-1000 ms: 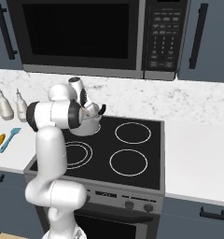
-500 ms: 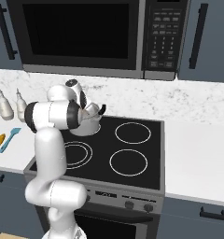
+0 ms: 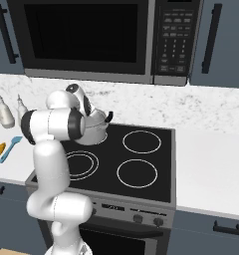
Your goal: Put the sweet potato and corn in the pot. Retrieve the spatula and lightly stir the vegetables in the pot.
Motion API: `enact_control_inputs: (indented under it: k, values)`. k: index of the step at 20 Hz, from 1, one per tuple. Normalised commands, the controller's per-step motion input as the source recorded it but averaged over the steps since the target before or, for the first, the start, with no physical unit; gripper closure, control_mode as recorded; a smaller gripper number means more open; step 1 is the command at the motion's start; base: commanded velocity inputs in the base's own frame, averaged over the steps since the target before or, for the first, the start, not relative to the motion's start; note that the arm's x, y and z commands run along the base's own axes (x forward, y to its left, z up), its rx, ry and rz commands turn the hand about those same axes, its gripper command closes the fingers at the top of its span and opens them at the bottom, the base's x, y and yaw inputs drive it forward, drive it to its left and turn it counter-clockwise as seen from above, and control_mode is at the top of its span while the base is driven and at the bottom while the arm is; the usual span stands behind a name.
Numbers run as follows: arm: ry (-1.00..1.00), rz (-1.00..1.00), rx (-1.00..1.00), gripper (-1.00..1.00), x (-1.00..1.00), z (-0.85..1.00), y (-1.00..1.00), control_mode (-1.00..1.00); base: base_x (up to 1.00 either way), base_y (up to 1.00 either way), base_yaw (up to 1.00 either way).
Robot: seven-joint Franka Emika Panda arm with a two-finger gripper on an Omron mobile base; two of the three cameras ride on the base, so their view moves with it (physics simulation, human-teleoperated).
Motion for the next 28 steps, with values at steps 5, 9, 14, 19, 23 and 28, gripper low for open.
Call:
enact_control_inputs:
  k: [5, 9, 14, 19, 23, 28]
  values:
    - [0.11, -0.02, 0.0, -1.0, 0.0, 0.45, 0.0, -1.0, 0.0, 0.0, 0.0]
    - [0.0, 0.0, 0.0, -1.0, 0.0, -0.03, 0.0, -1.0, 0.0, 0.0, 0.0]
    - [0.0, 0.0, 0.0, -1.0, -0.01, -0.25, 0.0, -1.0, 0.0, 0.0, 0.0]
    - [-0.02, 0.0, 0.0, -1.0, -0.05, -0.19, 0.0, -1.0, 0.0, 0.0, 0.0]
    - [-0.1, 0.0, 0.0, -1.0, -0.21, 0.0, 0.0, -1.0, 0.0, 0.0, 0.0]
    - [-0.13, 0.0, 0.0, -1.0, -0.29, -0.01, 0.0, -1.0, 0.0, 0.0, 0.0]
